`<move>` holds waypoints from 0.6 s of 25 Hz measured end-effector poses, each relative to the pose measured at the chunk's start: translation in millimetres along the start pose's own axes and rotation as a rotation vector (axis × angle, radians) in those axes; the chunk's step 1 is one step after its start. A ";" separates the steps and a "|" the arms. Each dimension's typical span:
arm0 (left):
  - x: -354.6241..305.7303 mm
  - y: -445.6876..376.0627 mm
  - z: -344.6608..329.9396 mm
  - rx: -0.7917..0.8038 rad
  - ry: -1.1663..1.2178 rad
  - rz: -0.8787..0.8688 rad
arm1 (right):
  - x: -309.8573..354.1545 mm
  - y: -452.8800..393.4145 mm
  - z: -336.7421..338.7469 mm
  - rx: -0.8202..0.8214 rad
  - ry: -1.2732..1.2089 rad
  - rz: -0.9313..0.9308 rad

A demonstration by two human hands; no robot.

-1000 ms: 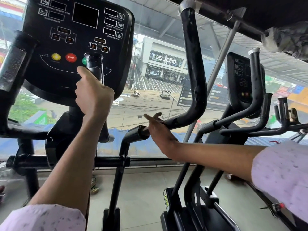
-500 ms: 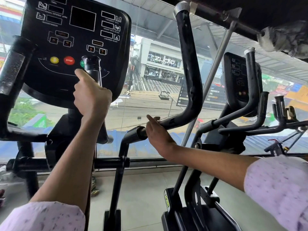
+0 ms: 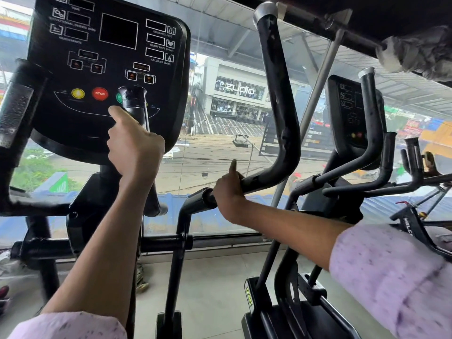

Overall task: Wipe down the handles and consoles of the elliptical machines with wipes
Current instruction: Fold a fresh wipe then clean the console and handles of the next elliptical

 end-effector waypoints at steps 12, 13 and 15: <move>-2.1 3.3 3.2 -0.006 -0.007 0.001 | -38.0 35.9 10.1 -0.070 0.112 0.027; -2.4 3.7 3.4 -0.004 -0.006 0.005 | -42.4 32.5 14.2 -0.035 0.017 -0.012; -2.1 3.9 4.3 -0.004 -0.010 0.017 | -36.7 28.7 15.4 -0.028 0.013 0.013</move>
Point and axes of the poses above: each hand's wrist, its own y-axis away from the middle knuckle, its own z-axis out of the back of the hand, x = y × z, the point moved 5 cm from there along -y, towards the middle knuckle, and after that the axes turned 11 degrees about -x, right-handed, at the moved point
